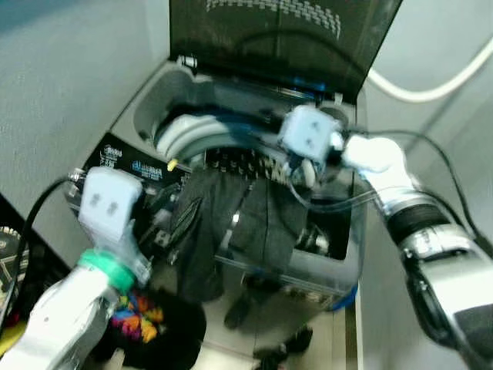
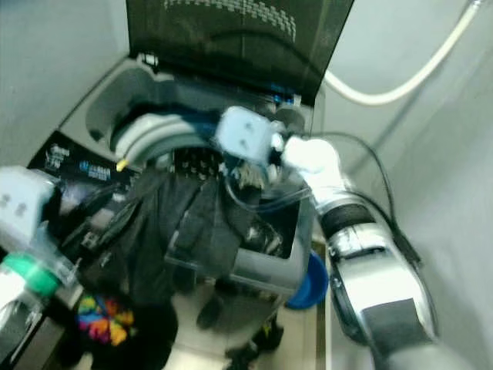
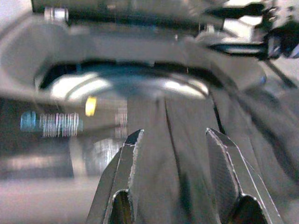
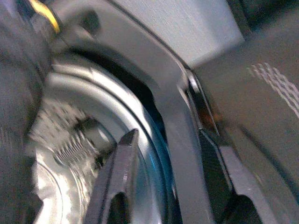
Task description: Clothes washing
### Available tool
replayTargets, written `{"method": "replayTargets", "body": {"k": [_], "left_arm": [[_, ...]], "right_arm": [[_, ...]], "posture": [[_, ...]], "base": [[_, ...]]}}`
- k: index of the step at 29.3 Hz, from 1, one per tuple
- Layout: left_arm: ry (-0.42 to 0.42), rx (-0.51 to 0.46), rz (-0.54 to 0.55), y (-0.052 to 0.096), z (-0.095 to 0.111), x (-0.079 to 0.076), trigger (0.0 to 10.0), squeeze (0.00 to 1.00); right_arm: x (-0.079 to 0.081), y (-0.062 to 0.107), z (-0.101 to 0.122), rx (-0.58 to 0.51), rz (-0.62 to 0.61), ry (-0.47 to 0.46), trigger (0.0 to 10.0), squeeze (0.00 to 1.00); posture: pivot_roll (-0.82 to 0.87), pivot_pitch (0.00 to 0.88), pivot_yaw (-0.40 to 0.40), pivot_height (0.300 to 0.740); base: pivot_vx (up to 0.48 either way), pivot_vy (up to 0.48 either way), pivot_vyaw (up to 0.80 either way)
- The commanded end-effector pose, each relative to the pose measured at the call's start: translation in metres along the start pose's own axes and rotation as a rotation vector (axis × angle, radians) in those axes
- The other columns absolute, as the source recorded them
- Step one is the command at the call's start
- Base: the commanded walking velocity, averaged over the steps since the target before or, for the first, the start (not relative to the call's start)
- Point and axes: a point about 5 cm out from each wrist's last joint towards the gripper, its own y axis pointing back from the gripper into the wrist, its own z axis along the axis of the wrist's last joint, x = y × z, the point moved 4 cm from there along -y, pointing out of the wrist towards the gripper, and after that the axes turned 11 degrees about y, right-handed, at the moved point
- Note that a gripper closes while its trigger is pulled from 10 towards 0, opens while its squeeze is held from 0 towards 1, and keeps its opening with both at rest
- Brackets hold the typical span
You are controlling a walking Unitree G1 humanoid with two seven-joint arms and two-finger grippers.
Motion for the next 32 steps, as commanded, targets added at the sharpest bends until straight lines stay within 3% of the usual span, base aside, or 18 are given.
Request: {"method": "replayTargets", "body": {"k": [1,7,11,16,17,18,19,22,27,32], "left_arm": [[0.014,-0.004,0.000,0.008,0.001,-0.003,10.0,0.00],[0.013,-0.008,0.019,0.013,0.001,-0.001,10.0,0.00],[0.018,-0.013,0.019,0.015,0.003,-0.002,10.0,0.00],[0.024,-0.007,0.011,0.016,0.002,-0.003,10.0,0.00],[0.025,-0.004,0.009,0.016,0.001,-0.003,10.0,0.00],[0.025,-0.004,0.009,0.016,0.001,-0.003,10.0,0.00],[0.023,0.001,0.001,0.016,0.000,-0.004,10.0,0.00],[0.022,0.008,-0.010,0.015,0.000,-0.003,10.0,0.00],[0.028,0.012,-0.031,0.013,0.000,-0.005,10.0,0.00],[0.030,0.015,-0.043,0.012,0.000,-0.005,10.0,0.00]], "right_arm": [[-0.014,0.013,0.006,-0.049,-0.077,0.077,10.0,1.00],[-0.010,0.032,0.002,-0.072,-0.083,0.092,10.0,1.00],[-0.016,0.050,0.007,-0.122,-0.123,0.143,10.0,1.00],[0.001,0.063,0.008,-0.133,-0.033,0.256,10.0,1.00],[0.009,0.067,0.008,-0.136,0.012,0.292,10.0,0.63],[0.009,0.067,0.008,-0.136,0.012,0.292,10.0,0.63],[0.016,0.071,0.008,-0.146,0.043,0.334,10.0,0.00],[0.025,0.079,0.013,-0.190,0.100,0.401,10.0,0.00],[0.038,0.082,0.014,-0.224,0.208,0.357,10.0,0.00],[0.056,0.079,0.024,-0.314,0.299,0.387,10.0,0.00]], "posture": [[0.09,0.025,-0.064,0.740],[0.09,0.032,-0.074,0.740],[0.10,0.040,-0.080,0.740],[0.09,0.044,-0.079,0.740],[0.09,0.044,-0.079,0.740],[0.09,0.044,-0.079,0.740],[0.09,0.044,-0.079,0.740],[0.09,0.045,-0.067,0.740],[0.07,0.045,-0.058,0.740],[0.06,0.043,-0.049,0.740]], "base": [[0.000,0.000,0.00],[0.000,0.000,0.00],[0.000,0.000,0.00],[0.000,0.000,0.00],[0.000,0.000,0.00],[0.000,0.000,0.00],[0.000,0.000,0.00],[0.000,0.000,0.00],[0.000,0.000,0.00],[0.000,0.000,0.00]]}}
